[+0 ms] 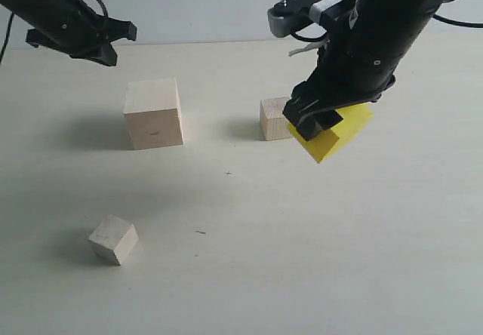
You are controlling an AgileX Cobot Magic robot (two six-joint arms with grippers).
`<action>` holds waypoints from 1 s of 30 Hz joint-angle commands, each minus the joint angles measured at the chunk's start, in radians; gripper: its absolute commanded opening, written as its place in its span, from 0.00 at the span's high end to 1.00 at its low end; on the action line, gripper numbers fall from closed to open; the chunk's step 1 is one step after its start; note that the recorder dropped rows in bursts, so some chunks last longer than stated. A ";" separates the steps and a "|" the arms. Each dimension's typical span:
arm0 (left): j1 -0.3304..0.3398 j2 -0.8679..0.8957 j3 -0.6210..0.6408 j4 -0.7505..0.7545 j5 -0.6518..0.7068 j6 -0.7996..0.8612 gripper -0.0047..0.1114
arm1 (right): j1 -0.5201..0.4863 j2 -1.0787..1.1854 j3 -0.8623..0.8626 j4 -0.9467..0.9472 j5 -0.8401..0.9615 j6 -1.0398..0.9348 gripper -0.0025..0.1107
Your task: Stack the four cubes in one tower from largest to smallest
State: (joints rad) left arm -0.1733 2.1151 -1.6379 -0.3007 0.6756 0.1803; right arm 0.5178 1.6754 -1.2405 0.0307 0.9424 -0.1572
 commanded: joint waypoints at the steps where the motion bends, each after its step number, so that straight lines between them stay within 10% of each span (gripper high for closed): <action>1: -0.002 0.118 -0.149 -0.076 0.145 0.013 0.96 | -0.006 -0.043 0.002 0.039 -0.014 0.007 0.98; 30: -0.148 0.207 -0.191 -0.200 0.424 0.208 0.96 | -0.006 -0.093 0.002 0.037 0.004 0.026 0.98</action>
State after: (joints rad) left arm -0.3062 2.3260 -1.8255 -0.4911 1.0565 0.3848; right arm 0.5178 1.6034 -1.2384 0.0742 0.9483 -0.1342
